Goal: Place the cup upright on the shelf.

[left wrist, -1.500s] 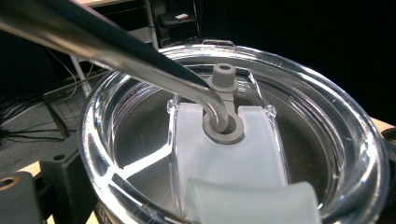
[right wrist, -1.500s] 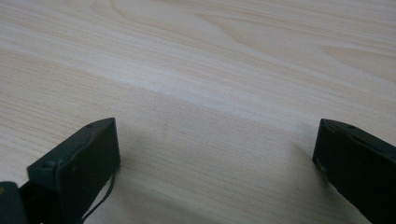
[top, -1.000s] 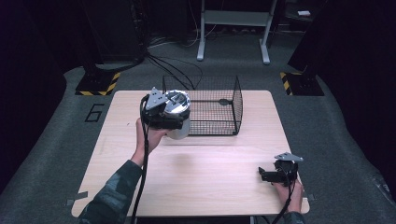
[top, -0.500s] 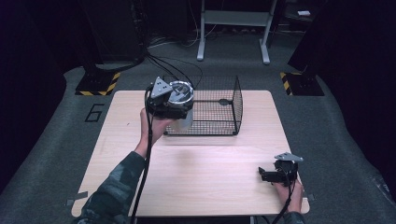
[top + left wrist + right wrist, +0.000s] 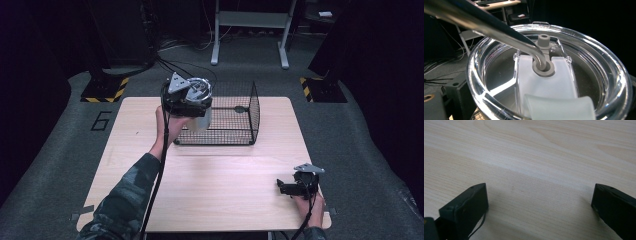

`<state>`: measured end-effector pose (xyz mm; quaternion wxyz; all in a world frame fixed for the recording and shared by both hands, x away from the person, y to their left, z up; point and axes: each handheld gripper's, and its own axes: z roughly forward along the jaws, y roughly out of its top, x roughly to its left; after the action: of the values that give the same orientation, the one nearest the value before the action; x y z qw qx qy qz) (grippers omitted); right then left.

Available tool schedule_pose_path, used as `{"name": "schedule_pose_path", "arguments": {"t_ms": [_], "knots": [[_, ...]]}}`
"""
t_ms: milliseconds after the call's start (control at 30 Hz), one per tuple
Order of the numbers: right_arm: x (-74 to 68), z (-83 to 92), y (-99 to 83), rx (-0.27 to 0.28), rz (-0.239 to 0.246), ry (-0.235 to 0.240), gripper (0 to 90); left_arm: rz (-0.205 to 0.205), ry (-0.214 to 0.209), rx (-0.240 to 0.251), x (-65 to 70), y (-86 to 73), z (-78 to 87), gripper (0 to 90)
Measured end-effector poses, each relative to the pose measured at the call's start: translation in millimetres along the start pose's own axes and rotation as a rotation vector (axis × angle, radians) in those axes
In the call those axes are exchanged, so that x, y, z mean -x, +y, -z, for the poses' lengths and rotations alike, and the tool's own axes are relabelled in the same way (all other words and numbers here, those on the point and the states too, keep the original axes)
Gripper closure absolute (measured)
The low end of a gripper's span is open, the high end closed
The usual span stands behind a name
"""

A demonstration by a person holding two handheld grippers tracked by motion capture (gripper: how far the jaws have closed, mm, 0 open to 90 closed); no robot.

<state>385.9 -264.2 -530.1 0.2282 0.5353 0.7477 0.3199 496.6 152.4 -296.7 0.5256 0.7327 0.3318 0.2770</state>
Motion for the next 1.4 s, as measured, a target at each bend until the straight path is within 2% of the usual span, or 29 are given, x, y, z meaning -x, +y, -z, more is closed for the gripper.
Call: {"name": "schedule_pose_path", "arguments": {"t_ms": [367, 467, 800, 1000, 1400], "knots": [[0.0, -0.1, 0.0, 0.0, 0.0, 0.0, 0.3, 0.004, 0.015, -0.01, -4.4, 6.7, -18.6, 3.7], [0.0, -0.1, 0.0, 0.0, 0.0, 0.0, 0.3, 0.016, 0.02, -0.008, -5.4, 7.8, -23.9, 3.7], [0.0, -0.1, 0.0, 0.0, 0.001, 0.0, 0.3, 0.036, 0.038, -0.02, -9.6, 7.1, -43.6, 3.6], [-0.6, -0.2, 0.2, 0.001, -0.008, 0.001, 0.3, 0.032, 0.047, -0.044, -13.0, 4.5, -53.8, 3.7], [-0.2, 0.1, 0.3, -0.002, -0.004, 0.004, 0.3, 0.083, 0.072, -0.047, -15.9, -4.8, -74.4, 3.7]]}}
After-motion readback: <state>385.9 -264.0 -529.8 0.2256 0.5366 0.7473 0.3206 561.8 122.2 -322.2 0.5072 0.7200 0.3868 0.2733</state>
